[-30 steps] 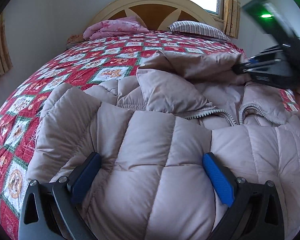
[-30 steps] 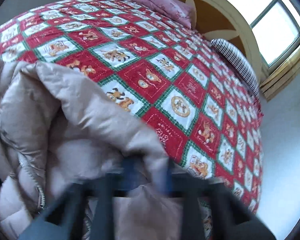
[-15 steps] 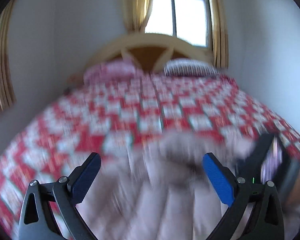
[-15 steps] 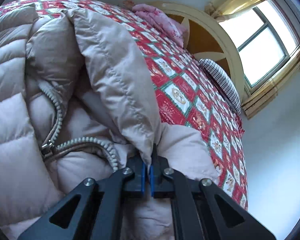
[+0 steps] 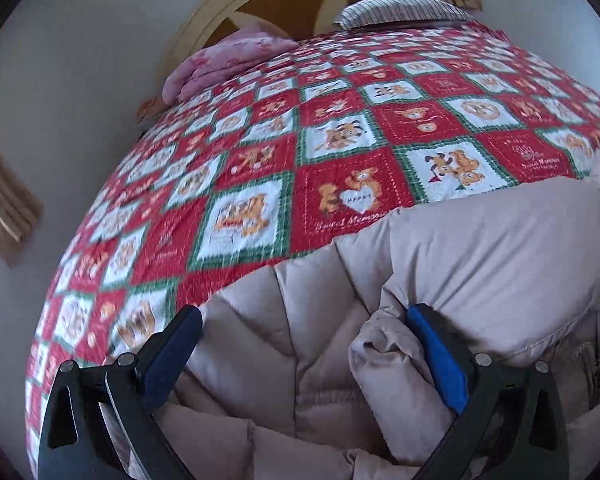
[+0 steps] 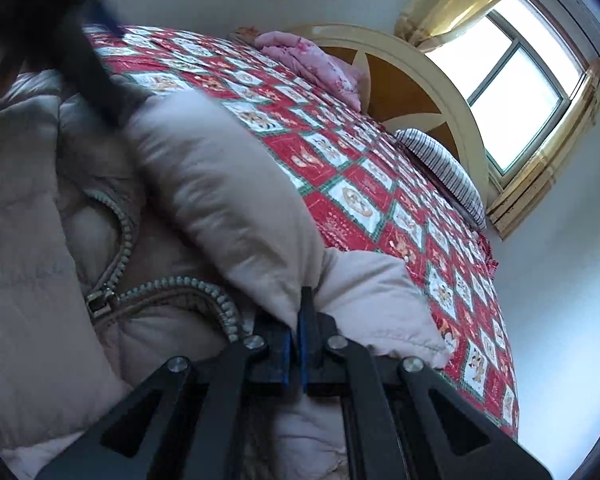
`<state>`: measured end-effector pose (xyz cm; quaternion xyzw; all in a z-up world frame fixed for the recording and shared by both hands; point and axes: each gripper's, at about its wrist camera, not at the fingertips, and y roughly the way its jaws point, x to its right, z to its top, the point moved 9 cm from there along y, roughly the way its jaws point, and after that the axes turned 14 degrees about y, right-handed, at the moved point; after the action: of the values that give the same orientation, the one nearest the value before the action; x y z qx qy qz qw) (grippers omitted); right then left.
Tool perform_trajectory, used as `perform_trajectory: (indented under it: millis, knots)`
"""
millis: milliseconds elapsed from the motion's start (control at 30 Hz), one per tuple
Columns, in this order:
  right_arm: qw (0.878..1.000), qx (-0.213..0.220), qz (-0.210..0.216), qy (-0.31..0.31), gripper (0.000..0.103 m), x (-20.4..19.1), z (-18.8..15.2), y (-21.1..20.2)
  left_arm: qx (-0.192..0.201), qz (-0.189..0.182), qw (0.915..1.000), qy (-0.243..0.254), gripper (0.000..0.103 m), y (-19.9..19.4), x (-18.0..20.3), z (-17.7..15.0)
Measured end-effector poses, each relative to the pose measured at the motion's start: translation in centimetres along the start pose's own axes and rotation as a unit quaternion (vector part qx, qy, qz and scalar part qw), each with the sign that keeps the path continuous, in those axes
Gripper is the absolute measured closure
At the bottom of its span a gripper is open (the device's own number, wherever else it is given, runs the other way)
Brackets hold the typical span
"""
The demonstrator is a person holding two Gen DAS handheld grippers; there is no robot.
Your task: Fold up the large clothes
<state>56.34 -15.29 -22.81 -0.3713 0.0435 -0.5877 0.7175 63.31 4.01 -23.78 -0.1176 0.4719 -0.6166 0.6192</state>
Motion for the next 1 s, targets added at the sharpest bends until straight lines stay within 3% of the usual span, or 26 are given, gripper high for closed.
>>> perform_trajectory:
  millis: [167, 200, 267, 333, 433, 467, 533, 600, 667, 700, 767, 833, 900, 933, 967, 1000]
  knots:
    - [0.999, -0.019, 0.010, -0.026, 0.094, -0.1, 0.1, -1.1, 0.012, 0.013, 0.9998, 0.006, 0.001, 0.2, 0.5, -0.1]
    - [0.999, -0.024, 0.024, -0.019, 0.090, 0.2, 0.3, -2.0, 0.013, 0.012, 0.9998, 0.004, 0.001, 0.4, 0.4, 0.1]
    - [0.998, -0.032, 0.048, 0.015, 0.066, 1.3, 1.2, -4.0, 0.014, 0.009, 0.9999, 0.002, 0.001, 0.6, 0.2, 0.2]
    - [0.995, -0.020, 0.065, 0.066, 0.062, 2.7, 2.5, -5.9, 0.014, 0.011, 0.9998, 0.003, 0.001, 0.6, 0.1, 0.3]
    - [0.976, -0.017, 0.088, 0.200, 0.062, 5.7, 5.5, -7.0, 0.014, 0.010, 0.9998, 0.003, 0.001, 0.6, 0.1, 0.4]
    - [0.962, -0.025, 0.082, 0.258, 0.062, 6.9, 6.2, -6.3, 0.014, 0.010, 0.9999, 0.002, 0.001, 0.5, 0.1, 0.4]
    - [0.949, -0.040, 0.062, 0.307, 0.061, 7.7, 6.2, -4.2, 0.020, 0.009, 0.9997, -0.014, 0.001, -0.5, -0.5, 0.7]
    - [0.942, -0.080, 0.038, 0.324, 0.061, 7.1, 4.3, -0.7, 0.059, -0.012, 0.9970, -0.048, 0.001, -3.0, -1.3, 1.6]
    - [0.939, -0.128, 0.025, 0.318, 0.066, 5.8, 1.2, 1.8, 0.121, -0.027, 0.9886, -0.086, 0.001, -6.7, -2.1, 3.5]
    - [0.939, -0.135, 0.025, 0.314, 0.066, 4.9, -0.4, 2.4, 0.141, -0.037, 0.9847, -0.096, 0.001, -7.9, -2.0, 4.4]
    - [0.944, -0.117, 0.022, 0.308, 0.066, 4.6, -0.9, 1.6, 0.159, -0.104, 0.9752, -0.114, 0.001, -9.3, -0.2, 6.7]
    - [0.947, -0.116, 0.020, 0.300, 0.066, 4.3, -1.0, 1.3, 0.145, -0.152, 0.9717, -0.108, 0.001, -8.4, 2.7, 7.9]
    - [0.952, -0.117, 0.023, 0.283, 0.066, 4.0, -1.1, 1.4, 0.096, -0.118, 0.9859, -0.070, 0.001, -5.8, 4.8, 7.5]
    - [0.953, -0.117, 0.021, 0.279, 0.066, 4.0, -1.2, 1.5, 0.059, -0.081, 0.9938, -0.047, 0.001, -3.5, 5.6, 6.6]
    - [0.953, -0.118, 0.020, 0.280, 0.066, 4.0, -1.3, 1.6, 0.029, -0.071, 0.9964, -0.037, 0.001, -1.7, 6.1, 5.6]
    - [0.952, -0.118, 0.021, 0.281, 0.066, 4.0, -1.4, 1.6, -0.002, -0.084, 0.9956, -0.041, 0.001, 0.0, 6.6, 4.5]
